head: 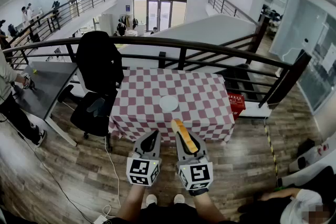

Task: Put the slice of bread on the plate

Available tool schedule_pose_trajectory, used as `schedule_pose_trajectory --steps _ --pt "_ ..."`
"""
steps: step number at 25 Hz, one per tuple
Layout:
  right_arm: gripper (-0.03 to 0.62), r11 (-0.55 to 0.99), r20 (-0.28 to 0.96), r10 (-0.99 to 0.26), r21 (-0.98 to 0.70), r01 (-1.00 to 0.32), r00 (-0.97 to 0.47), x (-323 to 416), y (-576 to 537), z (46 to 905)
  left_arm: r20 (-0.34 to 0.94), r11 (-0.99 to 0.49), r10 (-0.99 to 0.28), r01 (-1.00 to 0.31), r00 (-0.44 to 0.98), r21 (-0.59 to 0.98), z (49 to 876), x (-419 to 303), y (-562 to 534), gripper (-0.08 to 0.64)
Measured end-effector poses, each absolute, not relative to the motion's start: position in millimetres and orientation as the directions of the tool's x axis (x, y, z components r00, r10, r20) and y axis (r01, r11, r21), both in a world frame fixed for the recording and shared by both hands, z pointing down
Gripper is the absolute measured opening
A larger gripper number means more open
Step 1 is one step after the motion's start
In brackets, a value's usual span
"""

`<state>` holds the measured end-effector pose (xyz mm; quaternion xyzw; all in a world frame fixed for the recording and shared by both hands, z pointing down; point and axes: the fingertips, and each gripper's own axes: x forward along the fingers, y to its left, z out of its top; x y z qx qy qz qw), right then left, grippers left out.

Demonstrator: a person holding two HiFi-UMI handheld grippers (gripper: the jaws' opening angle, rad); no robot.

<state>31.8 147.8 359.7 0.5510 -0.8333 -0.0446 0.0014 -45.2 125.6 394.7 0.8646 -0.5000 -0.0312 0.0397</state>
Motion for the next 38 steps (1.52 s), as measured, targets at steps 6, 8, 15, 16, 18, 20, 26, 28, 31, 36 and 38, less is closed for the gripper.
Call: schedule_pose_trajectory --steps 6,8,15,16,18,20,26,28,31,36,38 --pt "0.1 0.388 -0.048 -0.919 0.076 -0.918 -0.392 18.4 144.0 359.8 -0.025 -0.523 -0.852 -0.847 0.523 0.097 390.6 -51.6 124.4 0.017" --pt "0.1 0.388 -0.045 -0.919 0.075 -0.919 -0.392 13.5 143.7 359.8 -0.026 -0.527 -0.85 -0.844 0.527 0.1 389.7 -56.0 124.5 0.017" --pt "0.1 0.369 -0.056 -0.927 0.058 -0.928 -0.372 -8.9 142.5 360.3 -0.026 -0.53 -0.848 -0.843 0.53 0.09 390.9 -82.4 130.2 0.017" --pt "0.1 0.365 -0.056 -0.928 0.054 -0.93 -0.368 -12.3 142.8 361.0 -0.026 -0.53 -0.848 -0.843 0.53 0.089 392.3 -86.8 131.1 0.017" --pt "0.1 0.357 -0.057 -0.931 0.044 -0.933 -0.359 -18.5 146.1 365.0 -0.027 -0.528 -0.849 -0.844 0.528 0.088 396.8 -95.5 133.9 0.017" --pt "0.1 0.352 -0.057 -0.933 0.042 -0.935 -0.354 -24.6 150.7 372.4 -0.033 -0.523 -0.852 -0.847 0.523 0.092 402.2 -104.4 134.7 0.017" --pt "0.1 0.351 -0.011 -0.936 0.069 -0.934 -0.352 -38.7 154.4 390.7 -0.016 -0.545 -0.837 -0.829 0.547 0.128 419.6 -111.9 131.9 0.017" --pt "0.1 0.346 -0.013 -0.937 0.074 -0.935 -0.348 -39.1 152.3 388.9 -0.017 -0.562 -0.825 -0.816 0.565 0.134 420.7 -107.1 131.8 0.017" --pt "0.1 0.338 -0.014 -0.94 0.068 -0.939 -0.34 -35.4 146.6 389.2 -0.014 -0.578 -0.813 -0.804 0.582 0.14 422.8 -97.2 126.4 0.017" --pt "0.1 0.345 0.0 -0.939 0.054 -0.937 -0.345 -24.7 120.5 399.5 0.007 -0.565 -0.819 -0.809 0.573 0.161 431.8 -90.0 96.2 0.017" --pt "0.1 0.344 -0.008 -0.939 0.046 -0.938 -0.345 -16.4 101.9 402.2 0.007 -0.551 -0.829 -0.818 0.559 0.164 432.8 -88.9 77.6 0.017"
